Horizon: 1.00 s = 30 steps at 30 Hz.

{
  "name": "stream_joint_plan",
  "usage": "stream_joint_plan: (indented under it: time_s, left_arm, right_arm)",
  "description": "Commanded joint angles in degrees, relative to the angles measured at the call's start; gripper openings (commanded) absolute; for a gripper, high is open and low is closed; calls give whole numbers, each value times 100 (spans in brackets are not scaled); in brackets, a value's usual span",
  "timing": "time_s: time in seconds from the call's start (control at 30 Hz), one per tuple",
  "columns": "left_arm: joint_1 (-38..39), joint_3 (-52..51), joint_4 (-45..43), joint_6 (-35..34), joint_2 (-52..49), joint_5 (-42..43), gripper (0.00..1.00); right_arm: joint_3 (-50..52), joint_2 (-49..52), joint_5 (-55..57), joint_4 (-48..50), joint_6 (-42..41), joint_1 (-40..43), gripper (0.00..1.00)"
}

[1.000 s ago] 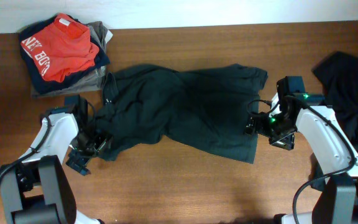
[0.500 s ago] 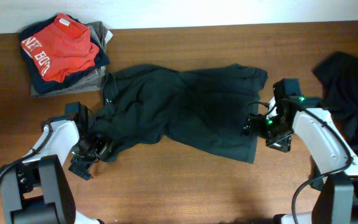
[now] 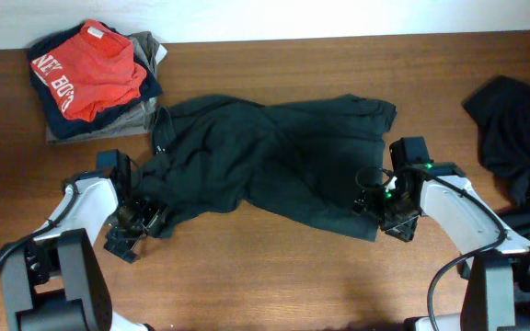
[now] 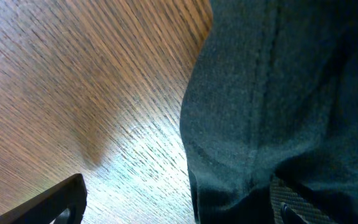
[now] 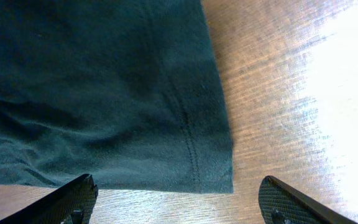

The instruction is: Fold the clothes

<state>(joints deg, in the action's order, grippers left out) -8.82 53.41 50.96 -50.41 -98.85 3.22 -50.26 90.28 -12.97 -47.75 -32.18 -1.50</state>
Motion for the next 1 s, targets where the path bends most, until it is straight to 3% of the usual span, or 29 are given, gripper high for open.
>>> stream_joint_plan:
  time_s: [0.0,0.43,0.47,0.5,0.67,0.83,0.97]
  left_arm:
    - [-24,-116,-87,-79,-79,-39,93]
    - [-24,-116,-85,-79,-79,-39,92]
    - [-24,-116,-83,-76,-79,-37,81]
    - [-24,-116,-81,-74,-79,-37,77]
    - [-24,-116,-83,-76,-79,-37,73]
    - [-24,-116,-55,-72,-79,-37,51]
    - [-24,-116,-39,0,-79,-37,28]
  right_arm:
    - [76,61,39,24,-201,-55,87]
    - [83,643,474,22,-282,-273,85]
    - [87,664,494,22,-282,-273,85]
    - [103,682,525,24,-284,-273,85]
    - [247,686,575,114,-284,-273,80]
    - [400,686,577,219,-378,-273,65]
    - [422,686,579,256,-437,-273,41]
